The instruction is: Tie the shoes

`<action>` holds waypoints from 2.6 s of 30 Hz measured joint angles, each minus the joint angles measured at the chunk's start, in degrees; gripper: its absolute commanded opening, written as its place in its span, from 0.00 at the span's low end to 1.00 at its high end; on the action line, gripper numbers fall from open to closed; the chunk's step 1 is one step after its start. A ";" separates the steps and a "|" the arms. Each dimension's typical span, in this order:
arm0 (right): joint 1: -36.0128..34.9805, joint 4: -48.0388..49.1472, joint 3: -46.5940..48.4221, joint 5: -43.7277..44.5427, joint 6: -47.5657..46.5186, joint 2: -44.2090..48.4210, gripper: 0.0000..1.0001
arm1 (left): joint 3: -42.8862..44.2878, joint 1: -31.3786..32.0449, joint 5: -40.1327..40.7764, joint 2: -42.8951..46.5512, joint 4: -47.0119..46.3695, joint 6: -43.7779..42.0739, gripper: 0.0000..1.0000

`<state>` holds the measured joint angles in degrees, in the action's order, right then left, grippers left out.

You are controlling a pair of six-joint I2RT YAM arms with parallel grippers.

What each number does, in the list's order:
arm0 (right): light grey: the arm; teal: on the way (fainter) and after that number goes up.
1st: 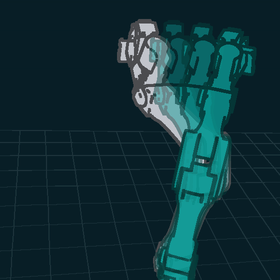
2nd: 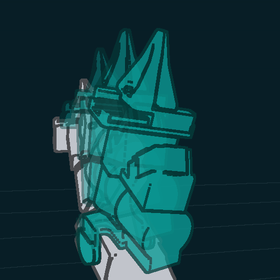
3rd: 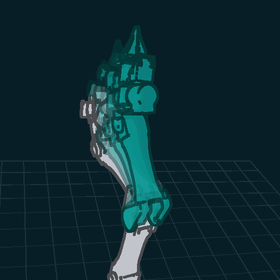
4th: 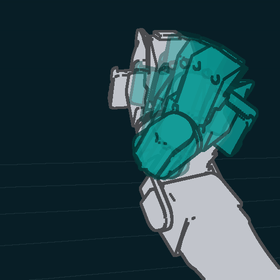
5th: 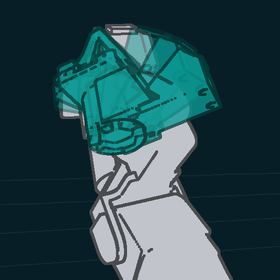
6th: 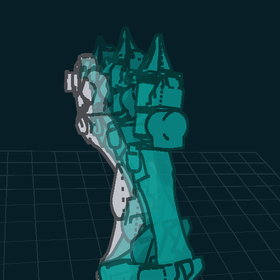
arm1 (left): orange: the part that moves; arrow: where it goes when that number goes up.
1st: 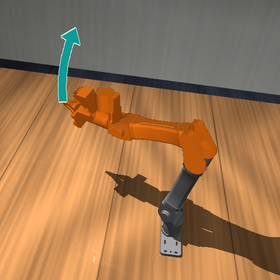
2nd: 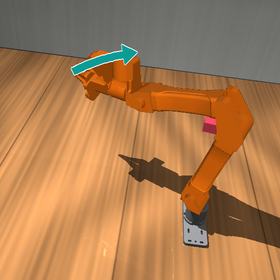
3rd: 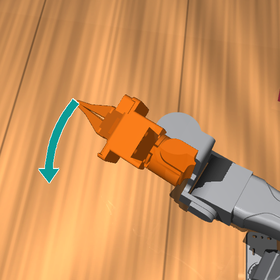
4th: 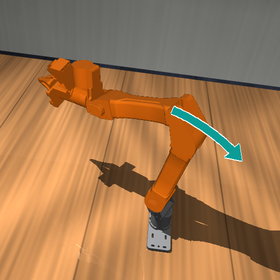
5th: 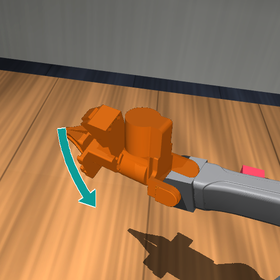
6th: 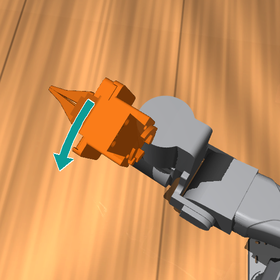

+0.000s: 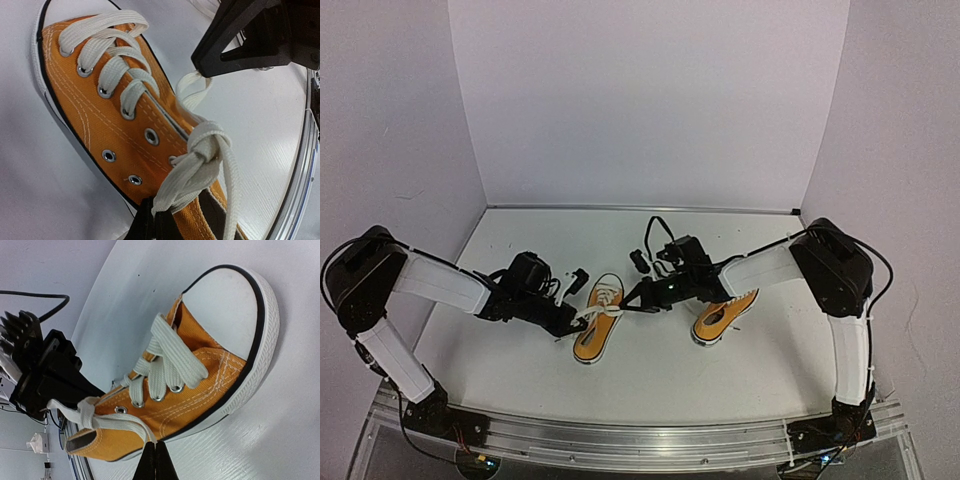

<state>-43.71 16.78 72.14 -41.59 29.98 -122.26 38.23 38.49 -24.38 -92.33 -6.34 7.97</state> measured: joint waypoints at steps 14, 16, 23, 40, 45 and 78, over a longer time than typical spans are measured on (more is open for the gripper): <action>0.32 -0.61 -1.98 -3.82 -1.58 0.09 0.05 | 0.41 0.81 -1.03 -0.74 -1.13 1.42 0.00; 0.28 -1.80 -2.82 -5.23 -2.34 0.13 0.17 | 0.44 0.78 -1.08 -0.74 -1.07 1.29 0.00; 0.07 -7.27 -2.72 -7.33 -7.31 0.13 0.32 | 1.47 0.73 -1.64 -1.34 0.11 0.92 0.00; 3.70 -9.14 11.81 -4.57 -12.44 -2.05 0.30 | 2.62 0.60 -2.77 -2.33 0.77 -0.10 0.00; 2.74 -9.80 12.17 -4.78 -13.71 -5.50 0.31 | 2.70 0.58 -2.95 -2.47 0.78 -0.45 0.00; -0.75 -12.78 8.48 -9.05 -20.59 -4.90 0.34 | 3.36 0.51 -3.52 -3.25 0.80 -0.50 0.00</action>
<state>-44.47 4.01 80.62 -50.64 9.39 -127.15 41.58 39.00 -27.90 -95.59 -5.54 7.46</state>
